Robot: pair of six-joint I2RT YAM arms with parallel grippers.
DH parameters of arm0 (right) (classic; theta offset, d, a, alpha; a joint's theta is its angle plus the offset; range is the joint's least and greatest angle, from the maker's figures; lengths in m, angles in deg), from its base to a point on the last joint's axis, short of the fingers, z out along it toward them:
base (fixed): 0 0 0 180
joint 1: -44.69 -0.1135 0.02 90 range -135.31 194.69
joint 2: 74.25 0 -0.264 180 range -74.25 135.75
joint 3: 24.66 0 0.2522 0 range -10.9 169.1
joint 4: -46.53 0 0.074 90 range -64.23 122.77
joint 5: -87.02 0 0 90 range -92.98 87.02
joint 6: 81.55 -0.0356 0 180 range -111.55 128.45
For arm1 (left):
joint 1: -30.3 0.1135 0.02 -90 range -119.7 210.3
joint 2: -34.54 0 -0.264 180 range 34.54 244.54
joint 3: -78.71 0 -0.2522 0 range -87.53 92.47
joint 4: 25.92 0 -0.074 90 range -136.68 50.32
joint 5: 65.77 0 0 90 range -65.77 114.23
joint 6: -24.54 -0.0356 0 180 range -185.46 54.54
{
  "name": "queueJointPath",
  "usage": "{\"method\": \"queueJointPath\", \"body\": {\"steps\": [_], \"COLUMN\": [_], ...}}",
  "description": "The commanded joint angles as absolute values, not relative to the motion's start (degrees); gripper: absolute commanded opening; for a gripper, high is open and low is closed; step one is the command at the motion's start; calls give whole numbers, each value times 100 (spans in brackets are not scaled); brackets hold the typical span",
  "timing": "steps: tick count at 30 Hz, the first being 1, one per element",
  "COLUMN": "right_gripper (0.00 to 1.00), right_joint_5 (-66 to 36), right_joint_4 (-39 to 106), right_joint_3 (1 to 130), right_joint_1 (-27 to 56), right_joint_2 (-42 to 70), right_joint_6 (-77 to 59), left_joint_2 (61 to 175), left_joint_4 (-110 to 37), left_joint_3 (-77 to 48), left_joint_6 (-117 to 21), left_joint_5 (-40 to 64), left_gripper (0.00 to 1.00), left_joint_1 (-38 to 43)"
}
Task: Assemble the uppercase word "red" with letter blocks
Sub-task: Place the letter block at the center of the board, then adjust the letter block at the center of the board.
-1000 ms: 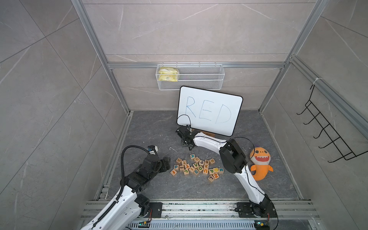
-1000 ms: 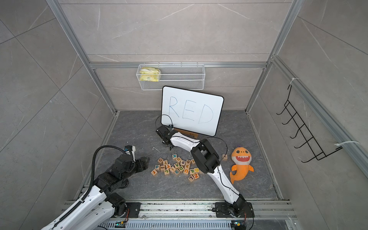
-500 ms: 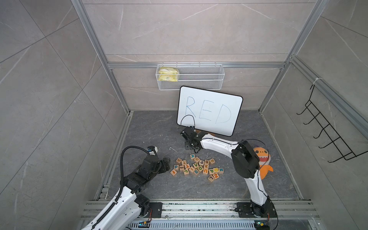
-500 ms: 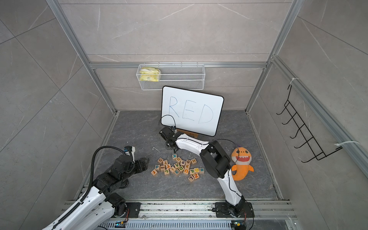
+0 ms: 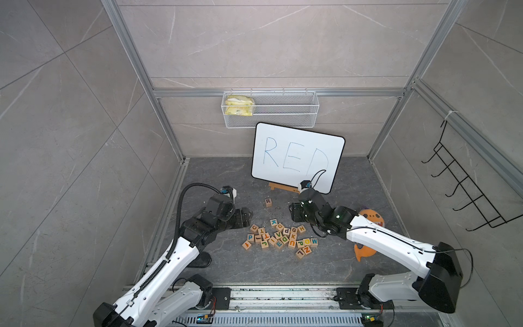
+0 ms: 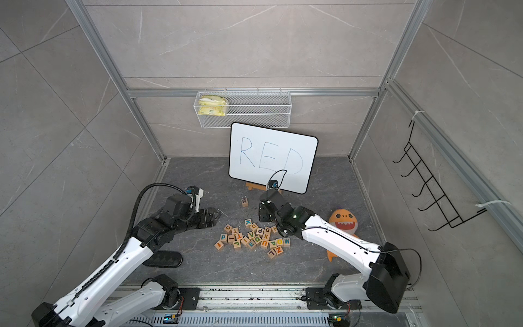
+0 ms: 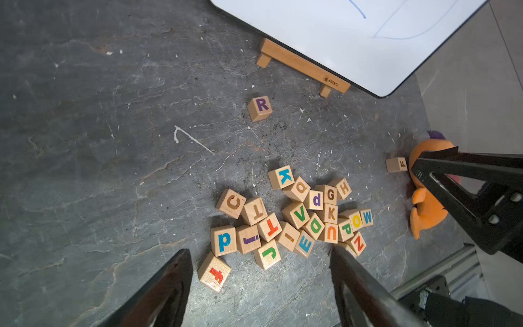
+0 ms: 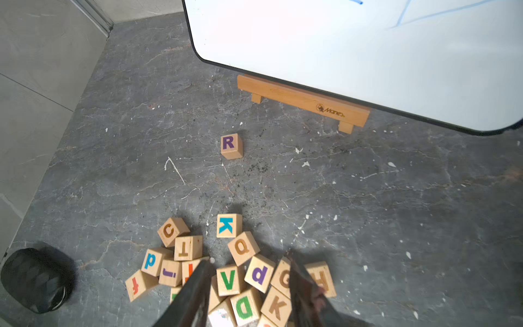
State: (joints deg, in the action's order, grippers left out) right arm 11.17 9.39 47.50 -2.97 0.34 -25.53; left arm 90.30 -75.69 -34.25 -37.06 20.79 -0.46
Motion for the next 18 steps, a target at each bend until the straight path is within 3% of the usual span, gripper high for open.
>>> {"method": "queueJointPath", "body": {"steps": [1,9,18], "right_gripper": [46,44,41], "right_joint_5": [973,1090,993], "right_joint_4": [882,344,955], "right_joint_3": [4215,3429,3377], "right_joint_1": [-423,-972,-2008], "right_joint_2": [-587,-1369,-447], "right_joint_6": [-2357,-2547,-2506], "left_joint_2": [9341,9664,9521], "left_joint_4": [-8143,-8283,-8233], "left_joint_3": [-3135,-3336,-3369], "left_joint_6": [-4353,-4448,-4449], "left_joint_5": [1856,1735,1616], "left_gripper": [79,78,78], "left_joint_1": [-64,-57,-55]}}
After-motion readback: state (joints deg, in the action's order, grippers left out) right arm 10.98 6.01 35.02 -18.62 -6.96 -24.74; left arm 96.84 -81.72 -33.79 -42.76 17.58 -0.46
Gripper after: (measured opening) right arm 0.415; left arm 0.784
